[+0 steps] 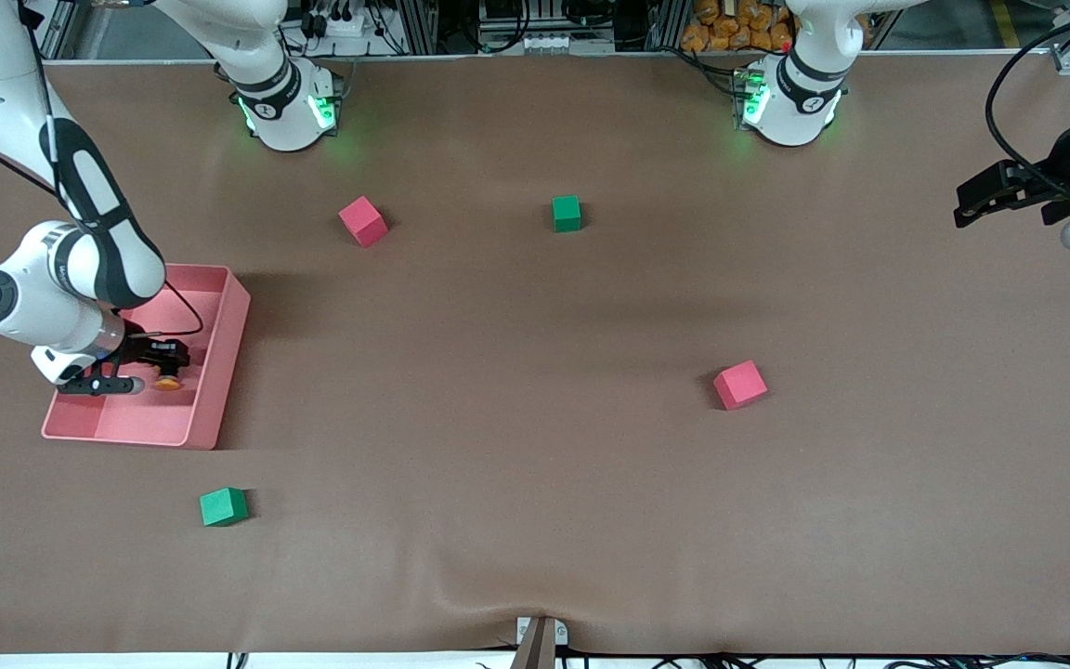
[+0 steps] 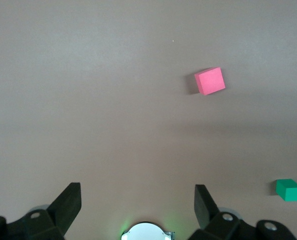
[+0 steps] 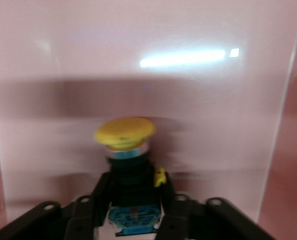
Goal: Place and upright button with both arms
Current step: 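Grasp the yellow-capped button with the right gripper and lift it, then carry the button to mid-table with the right gripper while the left gripper approaches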
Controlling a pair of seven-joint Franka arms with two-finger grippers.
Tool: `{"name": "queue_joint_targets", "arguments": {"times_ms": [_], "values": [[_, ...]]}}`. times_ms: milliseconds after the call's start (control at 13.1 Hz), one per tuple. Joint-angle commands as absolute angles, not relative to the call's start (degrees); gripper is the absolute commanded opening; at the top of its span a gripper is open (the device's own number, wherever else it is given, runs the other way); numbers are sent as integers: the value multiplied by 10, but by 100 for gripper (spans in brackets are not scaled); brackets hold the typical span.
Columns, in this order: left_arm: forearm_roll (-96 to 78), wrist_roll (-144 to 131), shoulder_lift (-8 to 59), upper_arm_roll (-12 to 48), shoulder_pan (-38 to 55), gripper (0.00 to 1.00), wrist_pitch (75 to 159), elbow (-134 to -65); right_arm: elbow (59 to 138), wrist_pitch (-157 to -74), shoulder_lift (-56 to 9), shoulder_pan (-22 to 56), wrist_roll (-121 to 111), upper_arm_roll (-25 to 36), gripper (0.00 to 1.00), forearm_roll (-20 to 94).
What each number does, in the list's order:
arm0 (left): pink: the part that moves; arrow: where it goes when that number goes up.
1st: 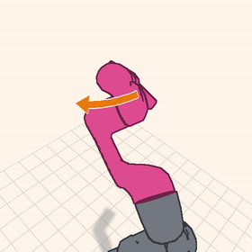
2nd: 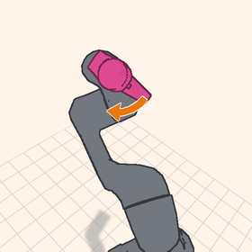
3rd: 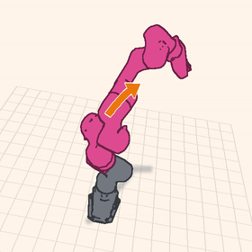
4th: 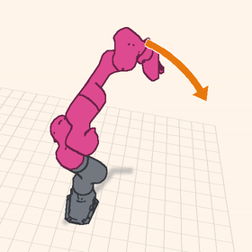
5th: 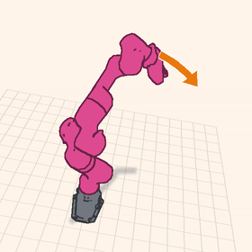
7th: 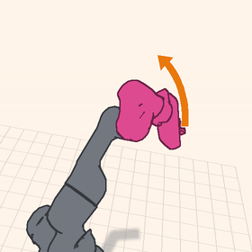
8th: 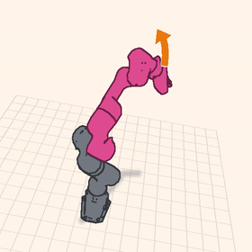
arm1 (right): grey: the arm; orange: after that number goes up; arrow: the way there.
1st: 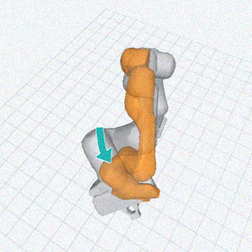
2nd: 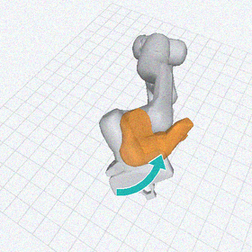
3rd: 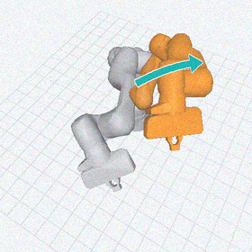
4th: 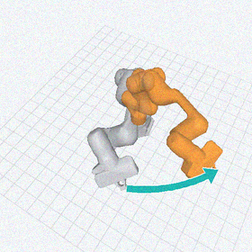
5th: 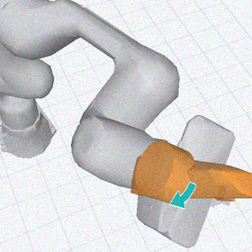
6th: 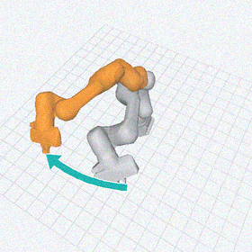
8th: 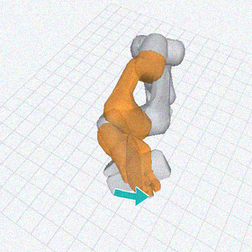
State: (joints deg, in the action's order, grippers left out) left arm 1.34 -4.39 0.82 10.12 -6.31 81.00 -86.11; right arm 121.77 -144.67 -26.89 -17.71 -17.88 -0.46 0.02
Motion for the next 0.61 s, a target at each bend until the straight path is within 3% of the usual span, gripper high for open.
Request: {"name": "queue_joint_targets", "arguments": {"times_ms": [0, 230, 536], "values": [[26, -40, 14, 104, -64, 100, 809, -858, 1223, -1459, -267, -189, -224, -15, 0, 11], [26, -41, 11, 105, -62, 100, 808, -858, 1175, -1385, -265, -188, -222, -16, 0, 11], [25, -39, 1, 110, -63, 100, 802, -856, 1031, -1165, -254, -172, -211, -16, 0, 11]]}}
